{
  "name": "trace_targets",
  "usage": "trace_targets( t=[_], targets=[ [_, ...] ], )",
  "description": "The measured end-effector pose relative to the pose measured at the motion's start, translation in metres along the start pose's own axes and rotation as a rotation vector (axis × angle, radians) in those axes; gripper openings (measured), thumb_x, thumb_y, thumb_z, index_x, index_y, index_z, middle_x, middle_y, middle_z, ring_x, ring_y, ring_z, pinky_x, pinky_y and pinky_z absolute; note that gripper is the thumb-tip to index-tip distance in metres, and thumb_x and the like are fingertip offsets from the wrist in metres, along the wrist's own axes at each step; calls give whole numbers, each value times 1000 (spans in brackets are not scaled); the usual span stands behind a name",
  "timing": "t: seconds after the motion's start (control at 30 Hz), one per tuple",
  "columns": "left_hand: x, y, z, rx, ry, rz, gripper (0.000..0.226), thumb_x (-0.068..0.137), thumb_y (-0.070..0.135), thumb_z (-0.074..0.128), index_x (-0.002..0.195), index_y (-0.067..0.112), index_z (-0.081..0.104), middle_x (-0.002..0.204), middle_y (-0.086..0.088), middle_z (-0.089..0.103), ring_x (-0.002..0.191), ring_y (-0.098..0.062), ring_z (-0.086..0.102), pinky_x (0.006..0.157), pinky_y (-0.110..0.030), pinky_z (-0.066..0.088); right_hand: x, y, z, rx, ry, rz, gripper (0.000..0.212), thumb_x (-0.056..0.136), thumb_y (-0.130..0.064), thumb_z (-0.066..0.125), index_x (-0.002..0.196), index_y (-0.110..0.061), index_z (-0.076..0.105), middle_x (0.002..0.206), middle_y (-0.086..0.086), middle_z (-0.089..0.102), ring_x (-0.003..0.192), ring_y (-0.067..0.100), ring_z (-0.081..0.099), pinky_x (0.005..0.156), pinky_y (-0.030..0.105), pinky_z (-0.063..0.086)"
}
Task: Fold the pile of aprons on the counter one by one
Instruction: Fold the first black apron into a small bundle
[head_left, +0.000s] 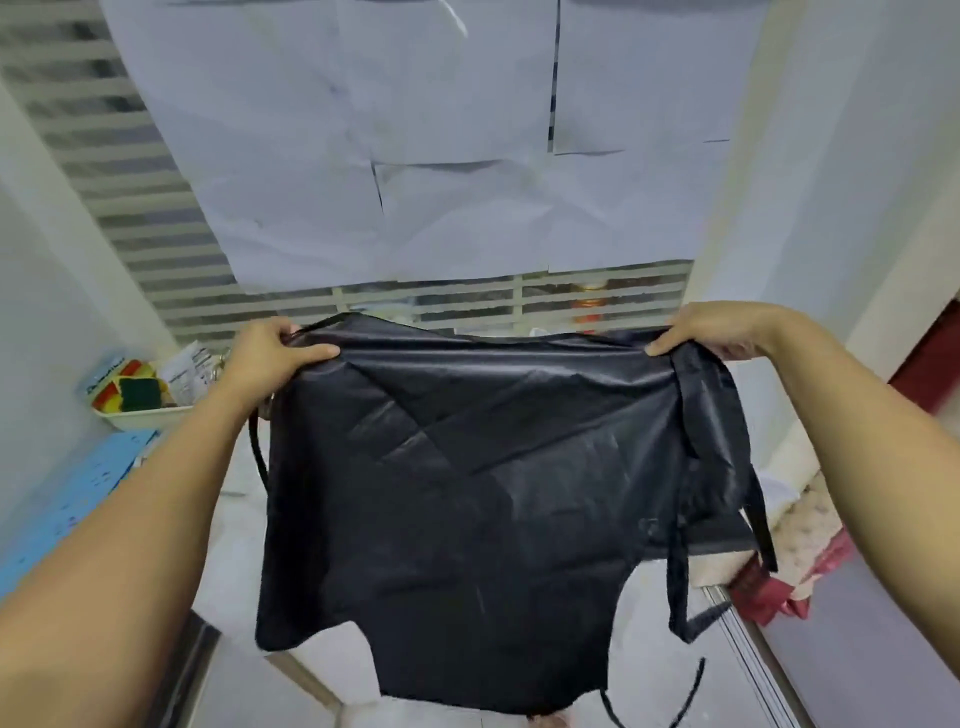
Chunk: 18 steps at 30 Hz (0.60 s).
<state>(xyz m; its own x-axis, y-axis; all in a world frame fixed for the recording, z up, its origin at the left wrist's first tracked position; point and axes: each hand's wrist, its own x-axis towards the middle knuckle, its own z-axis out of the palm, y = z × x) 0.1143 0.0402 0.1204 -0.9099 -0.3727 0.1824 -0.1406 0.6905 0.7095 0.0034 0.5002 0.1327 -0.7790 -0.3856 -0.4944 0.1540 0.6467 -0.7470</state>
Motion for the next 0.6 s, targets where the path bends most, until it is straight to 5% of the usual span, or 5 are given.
trace_targets(
  t=[0.07, 0.13, 0.33, 0.43, 0.6],
  targets=[
    [46, 17, 6, 149, 104, 107, 48, 75, 25, 81, 59, 12, 38, 56, -5, 39, 56, -24, 38, 53, -36, 23, 31, -17, -17, -135, 103, 8, 16, 81, -16, 63, 91, -4, 67, 95, 13, 70, 87, 33, 66, 80, 39, 54],
    [89, 29, 20, 212, 173, 158, 38, 75, 18, 80, 67, 9, 43, 65, -11, 47, 67, -30, 46, 57, -35, 24, 62, -32, -30, -330, 265, 12, 8, 78, -10, 57, 71, -9, 54, 77, 9, 57, 68, 25, 52, 56, 27, 41],
    [202, 36, 97, 293, 158, 126, 18, 79, 10, 73, 77, 5, 55, 88, -24, 63, 82, -35, 56, 66, -37, 38, 175, -42, -87, -759, 566, 135, 14, 87, -11, 51, 74, -5, 48, 85, 14, 55, 64, 22, 49, 54, 26, 37],
    [230, 16, 139, 372, 52, 71, 17, 80, 9, 72, 84, -1, 59, 95, -28, 65, 92, -41, 59, 71, -40, 41, 224, -35, -101, -621, 799, 152, 7, 89, -6, 49, 89, -3, 55, 98, 20, 61, 87, 32, 59, 67, 31, 42],
    [243, -25, 191, 391, -44, -91, 21, 85, 15, 68, 88, -4, 62, 95, -29, 65, 94, -42, 61, 71, -39, 41, 277, -14, -77, -18, 877, -9, 43, 89, -3, 45, 132, -2, 45, 121, 23, 58, 111, 37, 55, 88, 34, 43]
  ],
)
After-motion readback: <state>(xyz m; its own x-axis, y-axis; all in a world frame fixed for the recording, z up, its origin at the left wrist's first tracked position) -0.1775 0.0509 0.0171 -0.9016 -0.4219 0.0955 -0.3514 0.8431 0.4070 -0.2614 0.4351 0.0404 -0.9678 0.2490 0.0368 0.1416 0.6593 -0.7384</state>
